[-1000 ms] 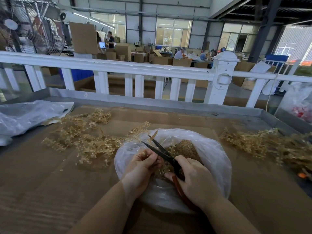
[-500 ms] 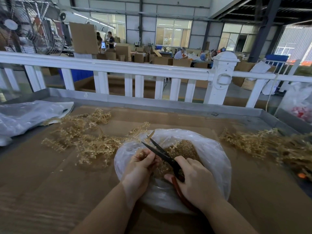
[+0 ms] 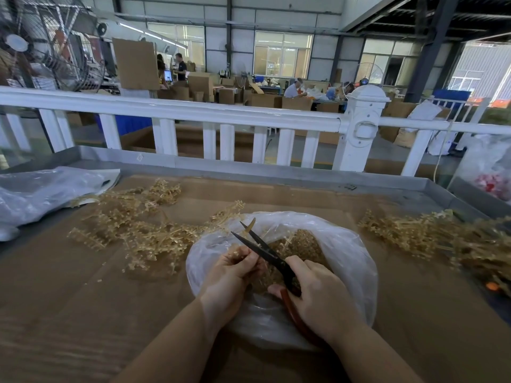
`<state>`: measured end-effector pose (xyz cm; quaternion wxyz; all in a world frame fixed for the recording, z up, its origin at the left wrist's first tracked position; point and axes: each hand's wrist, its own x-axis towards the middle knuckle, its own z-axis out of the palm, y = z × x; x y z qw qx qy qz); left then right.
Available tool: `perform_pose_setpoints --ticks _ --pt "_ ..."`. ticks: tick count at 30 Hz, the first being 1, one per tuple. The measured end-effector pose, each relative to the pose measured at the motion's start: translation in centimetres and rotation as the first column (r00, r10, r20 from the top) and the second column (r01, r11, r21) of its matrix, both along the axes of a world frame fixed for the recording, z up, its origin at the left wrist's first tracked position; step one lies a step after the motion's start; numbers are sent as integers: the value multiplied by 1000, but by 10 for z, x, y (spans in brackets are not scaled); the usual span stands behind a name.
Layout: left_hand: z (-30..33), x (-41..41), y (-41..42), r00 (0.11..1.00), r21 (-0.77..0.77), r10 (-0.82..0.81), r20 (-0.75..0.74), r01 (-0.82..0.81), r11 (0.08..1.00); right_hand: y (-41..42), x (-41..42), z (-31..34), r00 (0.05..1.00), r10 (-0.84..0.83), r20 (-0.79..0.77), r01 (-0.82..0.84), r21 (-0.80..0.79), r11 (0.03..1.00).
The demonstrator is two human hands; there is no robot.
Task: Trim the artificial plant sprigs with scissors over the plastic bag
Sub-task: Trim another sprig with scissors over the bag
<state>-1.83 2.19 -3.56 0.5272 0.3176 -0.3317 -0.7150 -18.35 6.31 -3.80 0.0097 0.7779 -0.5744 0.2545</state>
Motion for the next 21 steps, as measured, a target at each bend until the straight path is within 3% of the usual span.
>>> perform_pose_setpoints --ticks 14,21 --pt "0 -4 -1 998 43 54 -41 -52 998 -1 2 3 1000 3 -7 -3 -7 1000" --pt "-6 -7 -5 978 19 191 -79 -190 982 3 -1 2 992 -64 109 71 -63 996"
